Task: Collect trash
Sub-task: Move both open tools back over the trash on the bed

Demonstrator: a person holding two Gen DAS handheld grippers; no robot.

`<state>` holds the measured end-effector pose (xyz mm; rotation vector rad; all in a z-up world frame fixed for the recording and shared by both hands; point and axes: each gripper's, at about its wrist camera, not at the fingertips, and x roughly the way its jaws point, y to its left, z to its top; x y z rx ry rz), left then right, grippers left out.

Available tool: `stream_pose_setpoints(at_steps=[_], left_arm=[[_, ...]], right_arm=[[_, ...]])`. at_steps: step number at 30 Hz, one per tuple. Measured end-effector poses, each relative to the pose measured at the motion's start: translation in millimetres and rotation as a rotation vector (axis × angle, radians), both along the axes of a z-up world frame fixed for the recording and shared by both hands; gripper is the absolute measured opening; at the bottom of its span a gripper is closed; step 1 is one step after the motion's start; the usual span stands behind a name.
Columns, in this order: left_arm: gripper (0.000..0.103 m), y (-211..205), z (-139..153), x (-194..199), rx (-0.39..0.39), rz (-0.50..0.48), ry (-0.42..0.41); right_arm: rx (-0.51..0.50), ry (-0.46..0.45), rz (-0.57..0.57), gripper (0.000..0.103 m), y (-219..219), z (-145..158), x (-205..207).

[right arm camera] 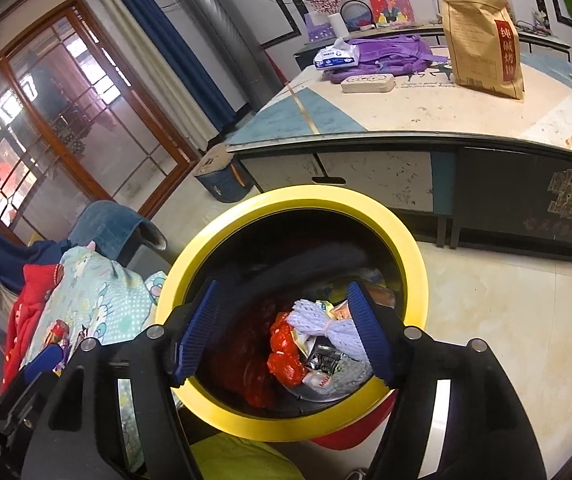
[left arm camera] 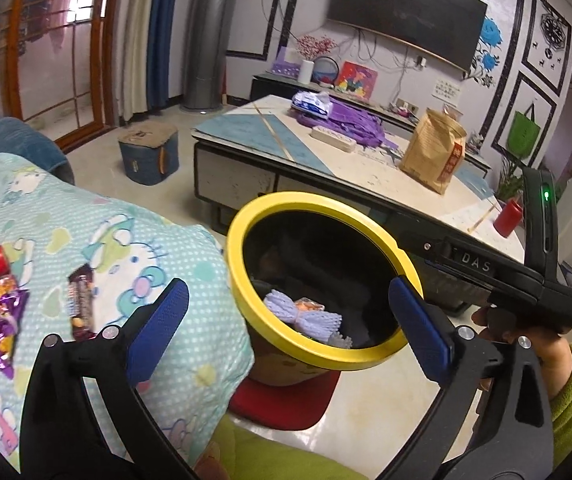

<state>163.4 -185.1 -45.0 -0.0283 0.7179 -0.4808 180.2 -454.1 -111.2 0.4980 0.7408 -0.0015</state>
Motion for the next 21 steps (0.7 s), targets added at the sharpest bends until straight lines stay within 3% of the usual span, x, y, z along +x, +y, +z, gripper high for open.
stream_pose_setpoints(at_steps=[21], left_arm=[[0.092, 71.2, 26.4, -20.2, -0.029, 0.191, -0.087]], right_arm=[[-0.089, -0.09, 0.174, 0.074, 69.3, 35.9, -8.9]])
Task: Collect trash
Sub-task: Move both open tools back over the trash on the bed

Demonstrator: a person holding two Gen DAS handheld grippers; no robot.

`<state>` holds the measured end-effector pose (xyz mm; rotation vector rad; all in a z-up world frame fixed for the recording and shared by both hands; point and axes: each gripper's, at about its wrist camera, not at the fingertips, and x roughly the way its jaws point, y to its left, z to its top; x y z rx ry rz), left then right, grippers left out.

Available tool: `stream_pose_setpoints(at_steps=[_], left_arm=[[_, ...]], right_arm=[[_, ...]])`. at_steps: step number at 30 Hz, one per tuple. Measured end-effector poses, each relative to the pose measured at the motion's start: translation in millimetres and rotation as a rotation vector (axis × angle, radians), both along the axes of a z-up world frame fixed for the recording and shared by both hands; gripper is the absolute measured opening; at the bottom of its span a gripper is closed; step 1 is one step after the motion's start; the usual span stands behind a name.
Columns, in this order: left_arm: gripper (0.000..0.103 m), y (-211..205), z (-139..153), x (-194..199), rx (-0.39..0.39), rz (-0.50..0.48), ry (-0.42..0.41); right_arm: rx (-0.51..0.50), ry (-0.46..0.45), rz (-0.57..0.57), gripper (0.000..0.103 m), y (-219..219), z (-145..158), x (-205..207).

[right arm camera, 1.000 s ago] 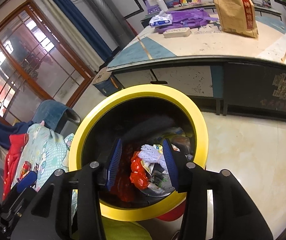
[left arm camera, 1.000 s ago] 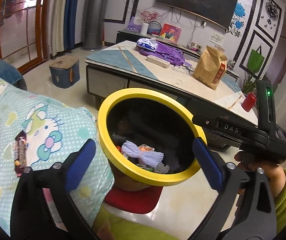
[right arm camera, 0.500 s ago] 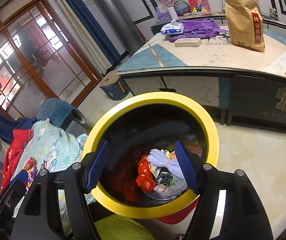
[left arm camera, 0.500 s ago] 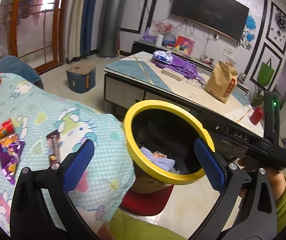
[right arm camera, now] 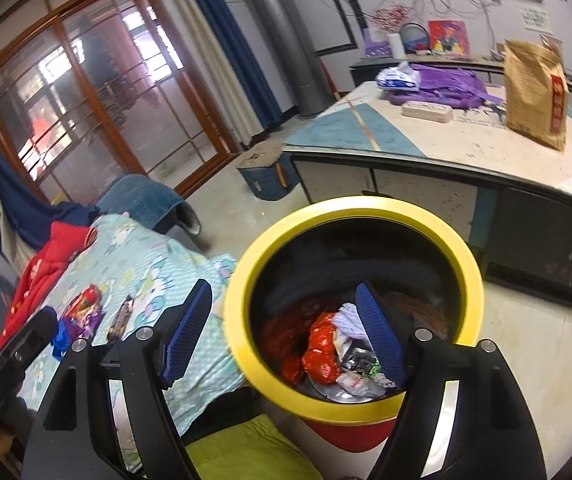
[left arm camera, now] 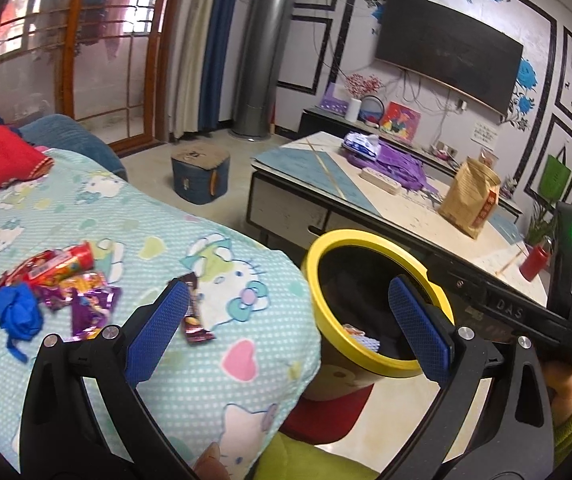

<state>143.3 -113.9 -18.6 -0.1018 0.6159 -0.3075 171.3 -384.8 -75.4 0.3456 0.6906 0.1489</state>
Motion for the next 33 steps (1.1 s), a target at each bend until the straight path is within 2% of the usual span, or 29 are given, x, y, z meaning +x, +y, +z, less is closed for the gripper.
stream_pose_setpoints(at_steps=[20, 33], left_arm=[[0.092, 77.1, 9.3, -11.1, -0.024, 0.197, -0.044], [0.092, 139.0, 5.2, -10.3, -0.054, 0.342, -0.03]], right_arm=[[-0.062, -0.08, 0.156, 0.077, 69.4, 24.4, -18.0], [-0.103, -0.085, 0.311, 0.079, 140.8, 30.2, -17.0]])
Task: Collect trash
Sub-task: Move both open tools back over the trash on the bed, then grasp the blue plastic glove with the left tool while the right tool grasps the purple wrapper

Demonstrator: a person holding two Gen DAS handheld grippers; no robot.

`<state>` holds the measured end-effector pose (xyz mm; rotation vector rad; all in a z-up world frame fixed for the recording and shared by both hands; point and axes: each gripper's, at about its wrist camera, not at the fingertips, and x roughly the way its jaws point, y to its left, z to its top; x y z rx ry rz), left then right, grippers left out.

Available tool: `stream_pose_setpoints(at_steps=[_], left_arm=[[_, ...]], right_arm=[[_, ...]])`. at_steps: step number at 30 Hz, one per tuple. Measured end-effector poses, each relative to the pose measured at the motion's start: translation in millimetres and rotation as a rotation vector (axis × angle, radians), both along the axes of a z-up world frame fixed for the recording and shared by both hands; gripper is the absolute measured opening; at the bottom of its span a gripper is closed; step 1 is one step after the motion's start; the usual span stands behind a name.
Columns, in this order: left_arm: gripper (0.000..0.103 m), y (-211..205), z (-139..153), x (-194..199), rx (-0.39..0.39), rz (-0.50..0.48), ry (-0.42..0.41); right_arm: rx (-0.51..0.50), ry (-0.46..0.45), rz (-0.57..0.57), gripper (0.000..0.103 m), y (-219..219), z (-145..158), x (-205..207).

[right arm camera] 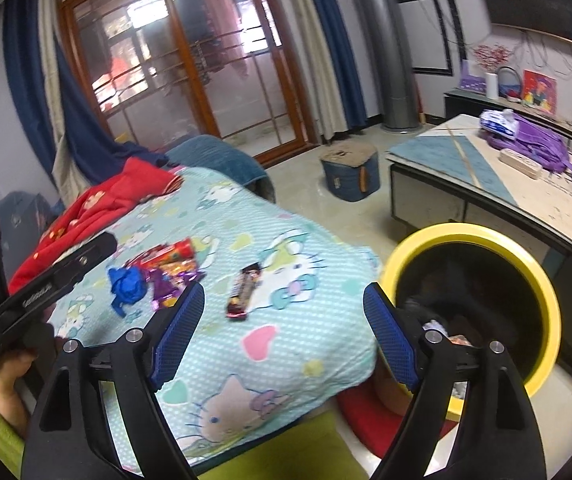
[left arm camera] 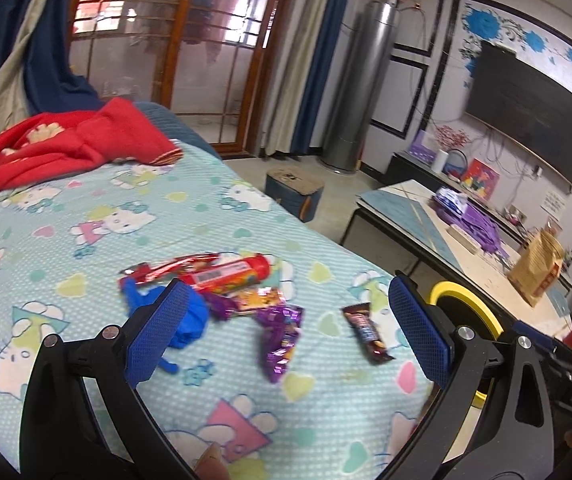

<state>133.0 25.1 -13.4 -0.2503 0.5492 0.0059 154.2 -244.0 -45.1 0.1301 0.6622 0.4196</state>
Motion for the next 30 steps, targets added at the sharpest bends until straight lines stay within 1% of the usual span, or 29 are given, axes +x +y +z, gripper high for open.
stream_pose_setpoints(at_steps=[9, 16, 20, 22, 24, 27, 28, 29, 30], left_arm=[[0.092, 37.5, -6.8, -2.4, -0.033, 0.08, 0.016], [0.092, 69.4, -15.8, -4.3, -0.07, 0.134, 0.022], [0.092, 87.1, -24.4, -5.0, -0.119, 0.154, 0.032], [0.089, 92.1, -28.0, -4.4, -0.136, 0.152, 0.037], [0.083, 96.1, -32.2, -2.5, -0.152, 0.148, 0.046], [0.08, 101.0, -39.7, -0.3, -0.198, 0.13, 0.059], [0.078, 103.0, -42.5, 0.7, -0.226, 0.118, 0.063], [0.074, 104.7, -44.9, 1.0, -0.24, 0.112, 0.065], [0.072, 105.1, -47.3, 2.1, -0.252, 0.103, 0.071]], right_arm=[[-0.039, 0.007, 0.089, 0.079, 46.6, -4.8, 0.8], [-0.067, 0.035, 0.145, 0.079, 84.3, -17.5, 8.9], [-0.085, 0.053, 0.177, 0.079, 107.8, -27.0, 13.9], [-0.094, 0.061, 0.191, 0.079, 117.9, -31.6, 17.6], [-0.106, 0.07, 0.201, 0.079, 127.2, -36.2, 21.4], [-0.123, 0.09, 0.212, 0.078, 137.6, -44.7, 30.8], [-0.125, 0.106, 0.213, 0.077, 140.5, -48.3, 34.8], [-0.123, 0.12, 0.216, 0.074, 142.8, -50.7, 37.1], [-0.124, 0.133, 0.215, 0.073, 145.1, -53.6, 40.3]])
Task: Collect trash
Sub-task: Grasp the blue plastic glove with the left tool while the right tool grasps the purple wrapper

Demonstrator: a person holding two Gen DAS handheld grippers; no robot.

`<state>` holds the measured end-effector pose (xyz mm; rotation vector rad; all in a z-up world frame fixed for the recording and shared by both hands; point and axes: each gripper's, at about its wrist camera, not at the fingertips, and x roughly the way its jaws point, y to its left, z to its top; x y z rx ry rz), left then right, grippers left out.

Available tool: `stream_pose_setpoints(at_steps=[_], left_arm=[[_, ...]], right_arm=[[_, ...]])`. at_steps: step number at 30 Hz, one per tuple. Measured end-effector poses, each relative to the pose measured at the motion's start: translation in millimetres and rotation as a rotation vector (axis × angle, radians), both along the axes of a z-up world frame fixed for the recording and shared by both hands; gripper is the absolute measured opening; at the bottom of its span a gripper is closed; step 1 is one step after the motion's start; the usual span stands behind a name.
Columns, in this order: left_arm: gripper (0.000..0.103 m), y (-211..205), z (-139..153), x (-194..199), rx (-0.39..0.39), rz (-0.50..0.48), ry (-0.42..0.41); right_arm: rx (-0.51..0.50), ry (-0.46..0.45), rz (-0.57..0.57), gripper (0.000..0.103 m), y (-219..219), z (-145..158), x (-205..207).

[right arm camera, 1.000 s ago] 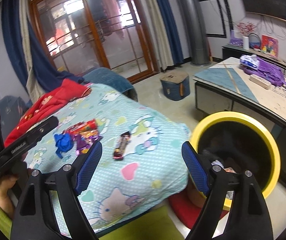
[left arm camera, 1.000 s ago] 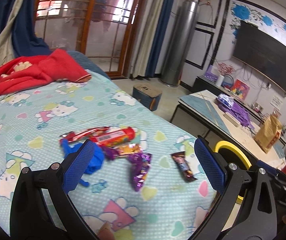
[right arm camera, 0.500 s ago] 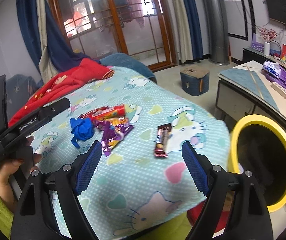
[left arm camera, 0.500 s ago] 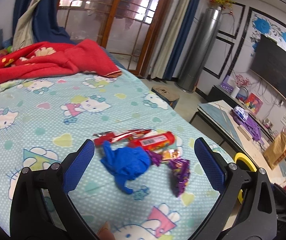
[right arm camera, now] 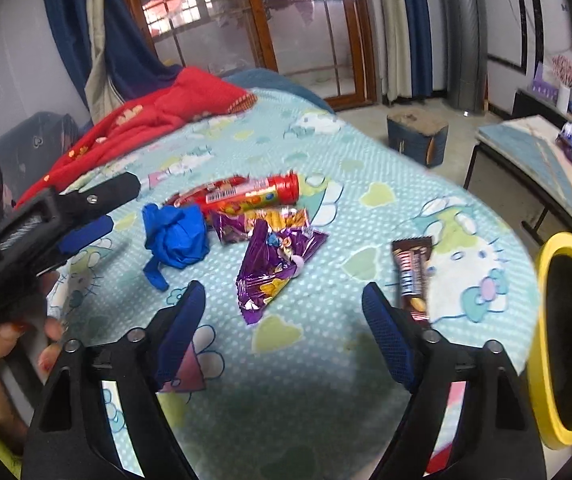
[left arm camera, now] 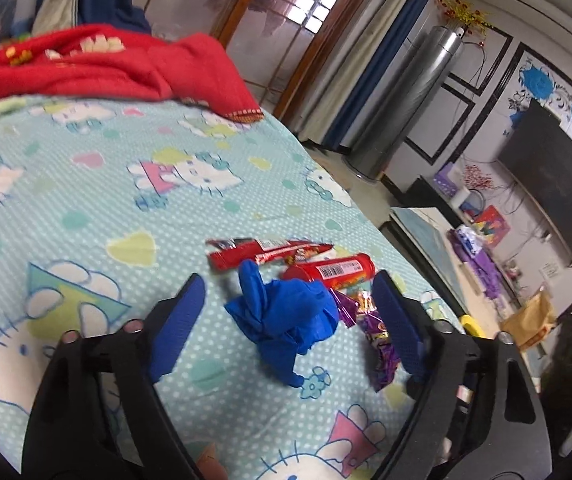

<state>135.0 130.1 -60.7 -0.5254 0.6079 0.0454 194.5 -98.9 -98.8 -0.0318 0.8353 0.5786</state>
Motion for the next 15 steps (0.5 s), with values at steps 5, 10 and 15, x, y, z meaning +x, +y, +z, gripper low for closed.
stream_pose_setpoints(at_steps=[5, 10, 15], left_arm=[[0.067, 0.4, -10.9, 6.1, -0.036, -0.028, 0.026], [0.063, -1.5, -17.9, 10.9, -0.06, -0.055, 0.044], [0.055, -0.9, -25.9, 14.0, -0.095, -0.07, 0.07]], right_arm=[[0.011, 0.043, -0.003, 0.066, 8.2, -9.7, 10.8], [0.0, 0.069, -0.02, 0.048, 9.2, -19.9, 15.2], [-0.005, 0.041, -0.024, 0.025, 3.7, -20.5, 10.5]])
